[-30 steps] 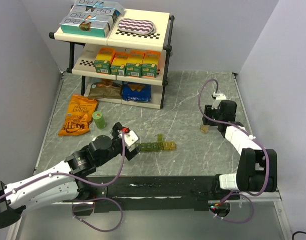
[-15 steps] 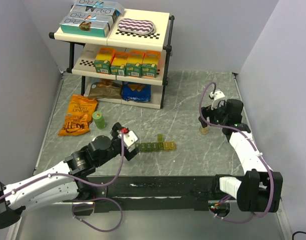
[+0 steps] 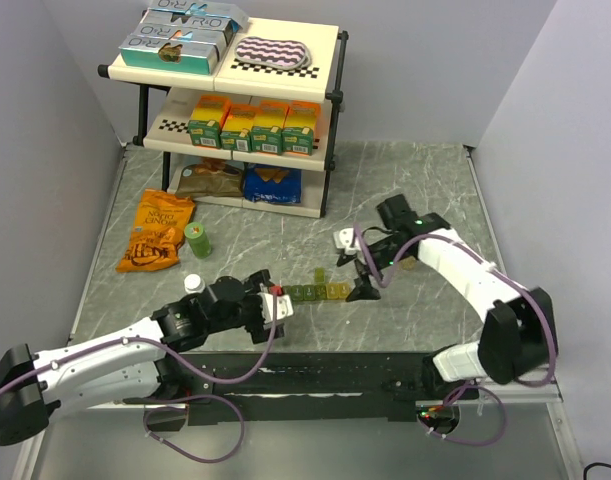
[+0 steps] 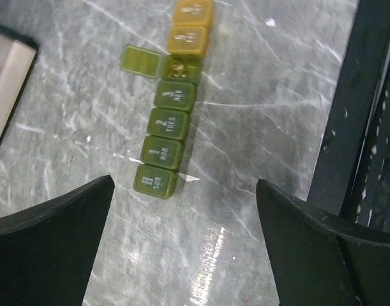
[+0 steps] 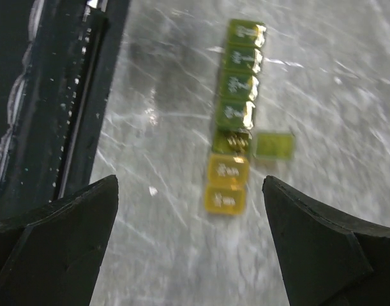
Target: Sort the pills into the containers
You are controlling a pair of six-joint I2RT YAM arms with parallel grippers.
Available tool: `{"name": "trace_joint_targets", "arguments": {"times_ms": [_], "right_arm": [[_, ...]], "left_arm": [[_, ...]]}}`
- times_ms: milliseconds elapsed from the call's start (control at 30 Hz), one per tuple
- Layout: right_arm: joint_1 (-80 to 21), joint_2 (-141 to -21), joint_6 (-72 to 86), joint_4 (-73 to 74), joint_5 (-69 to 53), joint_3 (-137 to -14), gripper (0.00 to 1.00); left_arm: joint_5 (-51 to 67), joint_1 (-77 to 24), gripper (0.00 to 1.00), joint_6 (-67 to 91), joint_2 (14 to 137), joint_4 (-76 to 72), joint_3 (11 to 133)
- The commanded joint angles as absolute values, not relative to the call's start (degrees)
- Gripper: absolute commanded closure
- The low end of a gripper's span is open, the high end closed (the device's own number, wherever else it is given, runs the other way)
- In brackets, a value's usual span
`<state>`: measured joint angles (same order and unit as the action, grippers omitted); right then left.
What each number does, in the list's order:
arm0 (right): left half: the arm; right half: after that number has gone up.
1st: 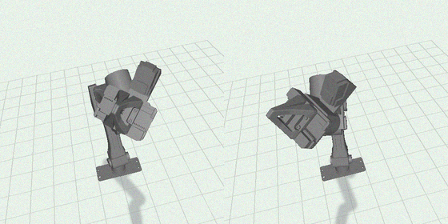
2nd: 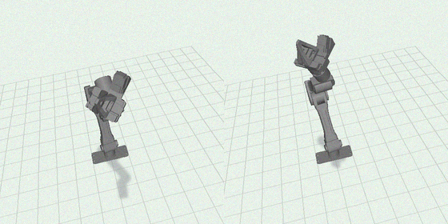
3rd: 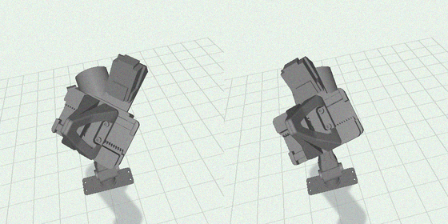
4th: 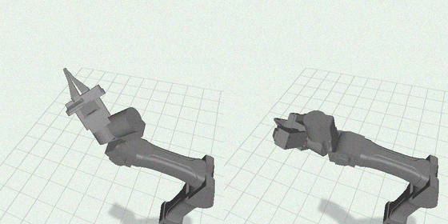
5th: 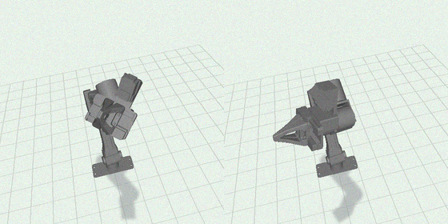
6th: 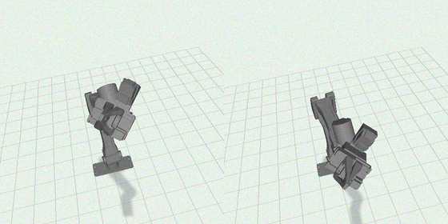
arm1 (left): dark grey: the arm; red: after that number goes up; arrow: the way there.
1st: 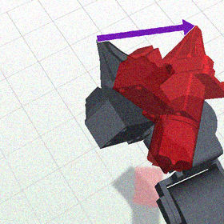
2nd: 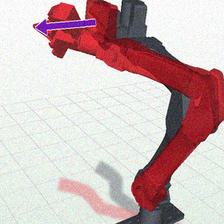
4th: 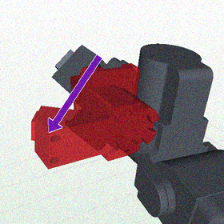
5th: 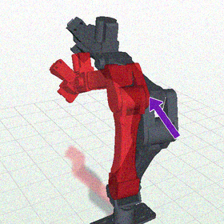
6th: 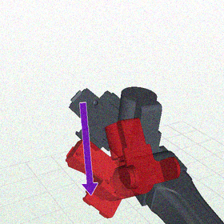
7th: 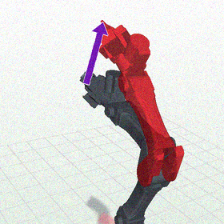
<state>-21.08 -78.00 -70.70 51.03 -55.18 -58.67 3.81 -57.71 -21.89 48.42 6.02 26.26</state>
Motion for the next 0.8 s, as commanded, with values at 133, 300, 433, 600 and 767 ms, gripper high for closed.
{"name": "trace_joint_targets", "arguments": {"times_ms": [133, 300, 433, 600, 767], "right_arm": [[-25.8, -92.2, -63.5, 46.5, -55.0, -70.0, 0.0], [-25.8, -96.6, -51.4, 45.4, -54.3, -74.6, 0.0], [-25.7, -97.6, -48.2, 42.7, -54.0, -73.5, 0.01], [-25.6, -100.9, -45.6, 43.1, -54.2, -74.5, 0.07], [-25.5, -102.4, -42.2, 40.7, -54.8, -74.4, 0.12]], "left_arm": [[9.8, -57.7, 0.02, -37.3, 58.1, 6.0, 26.7], [11.8, -52.5, 0.03, -41.3, 68.3, 1.8, 29.3], [14.5, -48.8, 0.04, -41.8, 73.0, -1.9, 32.1], [17.0, -46.8, 0.05, -41.5, 75.1, -2.9, 32.8], [18.2, -45.6, 0.07, -41.1, 77.6, -1.8, 33.3]]}}
